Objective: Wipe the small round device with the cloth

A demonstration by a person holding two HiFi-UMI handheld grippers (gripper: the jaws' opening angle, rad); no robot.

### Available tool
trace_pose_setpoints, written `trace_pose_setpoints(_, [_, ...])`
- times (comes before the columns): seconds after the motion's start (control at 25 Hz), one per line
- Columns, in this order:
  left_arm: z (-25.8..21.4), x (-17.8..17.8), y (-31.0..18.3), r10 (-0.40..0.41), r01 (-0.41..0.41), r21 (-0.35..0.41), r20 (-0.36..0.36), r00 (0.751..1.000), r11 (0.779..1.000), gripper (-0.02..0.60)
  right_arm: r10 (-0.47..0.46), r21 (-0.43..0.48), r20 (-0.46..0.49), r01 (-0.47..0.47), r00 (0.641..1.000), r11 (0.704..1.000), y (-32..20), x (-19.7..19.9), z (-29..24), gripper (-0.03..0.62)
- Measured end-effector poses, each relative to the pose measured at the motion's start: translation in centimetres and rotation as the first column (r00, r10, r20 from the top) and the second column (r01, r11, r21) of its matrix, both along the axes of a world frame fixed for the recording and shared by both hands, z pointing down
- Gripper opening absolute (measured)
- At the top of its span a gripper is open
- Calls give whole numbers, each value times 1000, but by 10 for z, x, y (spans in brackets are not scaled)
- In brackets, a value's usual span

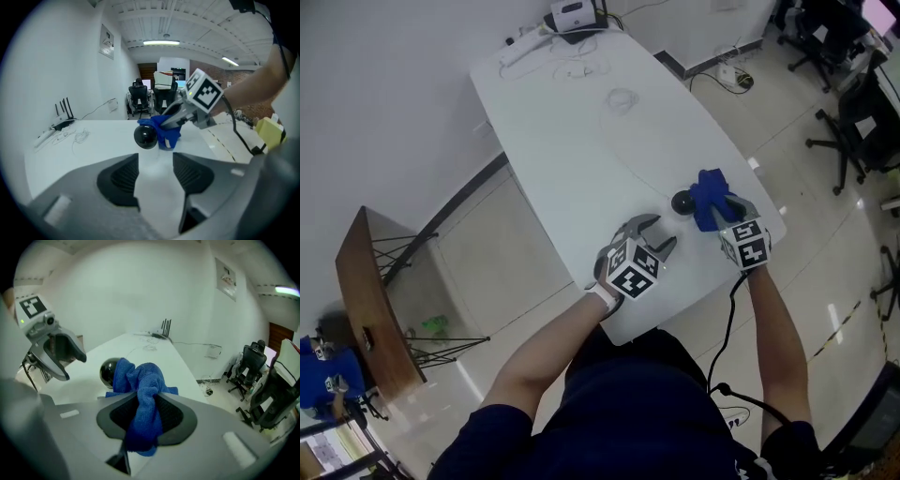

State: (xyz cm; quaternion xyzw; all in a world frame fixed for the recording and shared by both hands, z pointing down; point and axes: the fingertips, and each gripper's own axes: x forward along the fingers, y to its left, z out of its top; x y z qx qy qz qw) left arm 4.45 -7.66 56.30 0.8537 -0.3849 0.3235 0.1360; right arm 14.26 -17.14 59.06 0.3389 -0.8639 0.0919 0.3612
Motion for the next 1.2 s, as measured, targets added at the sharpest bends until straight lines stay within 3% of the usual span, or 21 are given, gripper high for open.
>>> trace_pose_setpoints(0.16, [-5, -1, -1, -19, 20, 10, -15, 1000, 1000, 229, -48, 84, 83, 42, 995, 996, 19, 3, -56, 112])
trace_pose_setpoints(0.4, [-3, 5, -1, 32, -32, 4, -35, 999, 999, 229, -273, 168, 106, 253, 956, 953, 62, -24, -115, 112])
trace_pose_setpoints(0.56, [-5, 5, -5, 85, -84, 9, -45, 995, 996, 229, -386, 205, -43, 387, 921, 899, 73, -50, -129, 112])
trace_pose_setpoints(0.72, [-9, 10, -5, 150, -149, 15, -60, 987, 989, 229, -403, 216, -205, 443, 892, 870, 60, -65, -125, 112])
trace_pose_setpoints(1.0, [-7, 28, -13, 172, -173, 0, -87, 981, 985, 229, -407, 223, -288, 474, 867, 852, 20, -65, -117, 112])
trace_pose_setpoints(1.2, [-4, 39, -13, 166, -168, -19, -101, 981, 986, 229, -487, 192, -314, 557, 815, 808, -11, -68, -100, 114])
